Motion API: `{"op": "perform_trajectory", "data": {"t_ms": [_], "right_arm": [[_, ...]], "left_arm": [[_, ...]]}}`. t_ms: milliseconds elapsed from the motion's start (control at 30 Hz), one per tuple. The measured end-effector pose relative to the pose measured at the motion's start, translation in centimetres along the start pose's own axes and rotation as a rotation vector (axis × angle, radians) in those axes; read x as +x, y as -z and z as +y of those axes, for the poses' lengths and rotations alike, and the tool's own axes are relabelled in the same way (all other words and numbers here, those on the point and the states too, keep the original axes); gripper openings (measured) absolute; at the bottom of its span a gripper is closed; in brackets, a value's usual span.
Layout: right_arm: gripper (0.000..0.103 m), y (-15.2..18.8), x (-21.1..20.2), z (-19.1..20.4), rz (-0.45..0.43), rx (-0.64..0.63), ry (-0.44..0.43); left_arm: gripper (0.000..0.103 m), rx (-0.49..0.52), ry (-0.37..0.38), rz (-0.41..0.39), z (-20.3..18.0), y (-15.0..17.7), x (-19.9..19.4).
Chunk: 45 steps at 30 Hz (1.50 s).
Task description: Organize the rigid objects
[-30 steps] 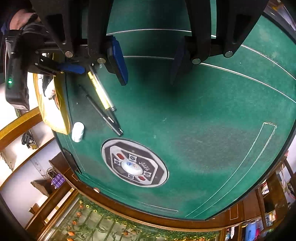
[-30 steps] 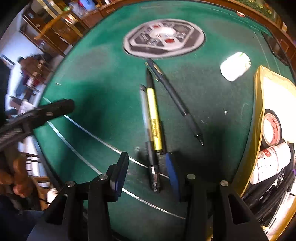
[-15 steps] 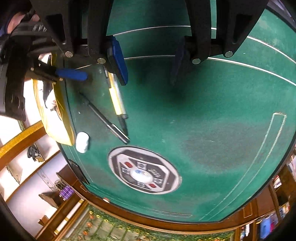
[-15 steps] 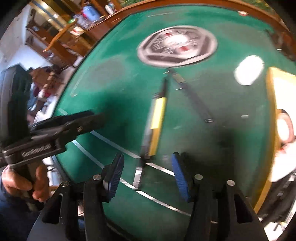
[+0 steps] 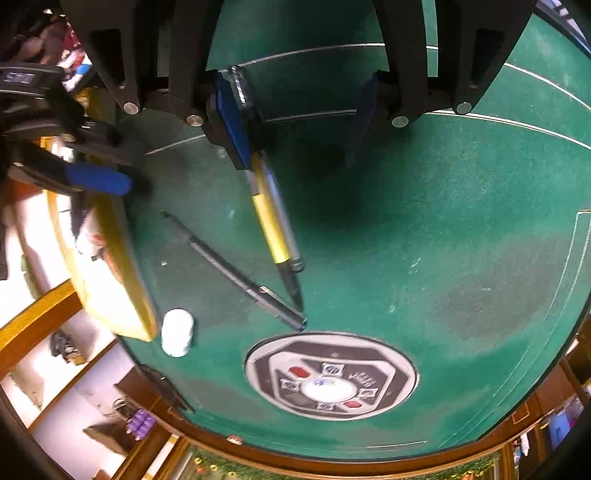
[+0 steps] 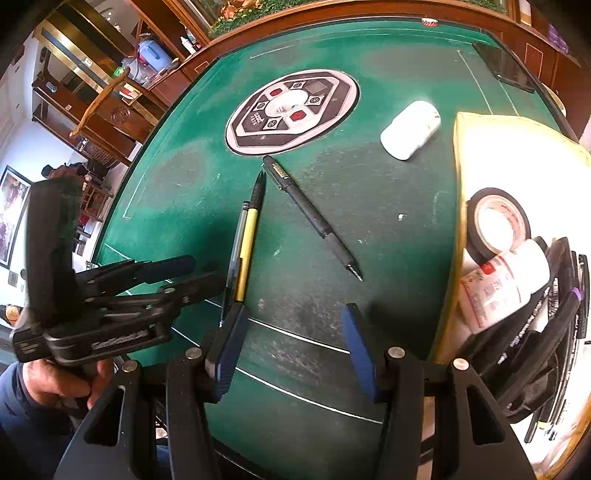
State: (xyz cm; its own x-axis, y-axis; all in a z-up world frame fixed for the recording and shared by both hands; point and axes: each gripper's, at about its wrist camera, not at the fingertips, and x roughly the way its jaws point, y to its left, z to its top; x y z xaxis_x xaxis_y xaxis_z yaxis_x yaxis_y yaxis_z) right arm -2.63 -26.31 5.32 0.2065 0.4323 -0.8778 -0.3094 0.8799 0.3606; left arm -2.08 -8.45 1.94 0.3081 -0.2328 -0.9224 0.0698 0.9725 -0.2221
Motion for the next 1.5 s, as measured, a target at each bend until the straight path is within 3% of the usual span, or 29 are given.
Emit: {"op": "perform_trajectory", "data": {"t_ms": [133, 267, 333, 433, 600, 700, 900, 933, 967, 1200, 1500], "right_arm": [[0.053, 0.0, -0.7, -0.6, -0.011, -0.007, 0.000], [0.053, -0.2, -1.0, -1.2, -0.019, -0.010, 0.001], [0.053, -0.4, -1.3, -1.2, -0.026, -0.019, 0.005], [0.053, -0.8, -1.4, -1.2, -0.035, -0.043, 0.020], [0.051, -2.6, -0.3, -0.1, -0.017, -0.126, 0.065], [0.036, -4.5, 1.5, 1.2, 0.004, -0.207, 0.105], [0.036, -7.4, 5.2, 2.5, 0.041, -0.274, 0.148], [0.033, -7.7, 5.8, 2.7, 0.048, -0.296, 0.174], [0.019, -7.9, 6.5, 2.8, 0.067, -0.310, 0.192], [0.009, -7.3, 7.2, 3.4, 0.070, -0.333, 0.225], [0.009, -4.6, 3.6, 2.6, 0.026, -0.167, 0.084]], "left_arm": [[0.057, 0.031, -0.052, -0.004, -1.0, -0.3, 0.5], [0.054, 0.156, -0.183, -0.033, -2.9, -0.8, 1.4], [0.023, 0.163, -0.178, -0.046, -2.9, -0.7, 1.2], [0.011, 0.153, -0.174, -0.051, -2.1, -0.4, 0.9], [0.010, 0.070, -0.165, -0.060, 0.8, 0.8, -0.2], [0.010, 0.049, -0.156, -0.071, 1.8, 1.6, -0.7], [0.010, 0.054, -0.135, -0.086, 2.0, 1.7, -0.6], [0.010, 0.052, -0.132, -0.088, 2.1, 1.7, -0.6], [0.010, 0.051, -0.130, -0.089, 2.1, 1.8, -0.7], [0.010, 0.055, -0.128, -0.109, 2.1, 2.0, -0.8], [0.010, -0.014, -0.056, -0.153, 3.0, 1.3, -2.1]]}}
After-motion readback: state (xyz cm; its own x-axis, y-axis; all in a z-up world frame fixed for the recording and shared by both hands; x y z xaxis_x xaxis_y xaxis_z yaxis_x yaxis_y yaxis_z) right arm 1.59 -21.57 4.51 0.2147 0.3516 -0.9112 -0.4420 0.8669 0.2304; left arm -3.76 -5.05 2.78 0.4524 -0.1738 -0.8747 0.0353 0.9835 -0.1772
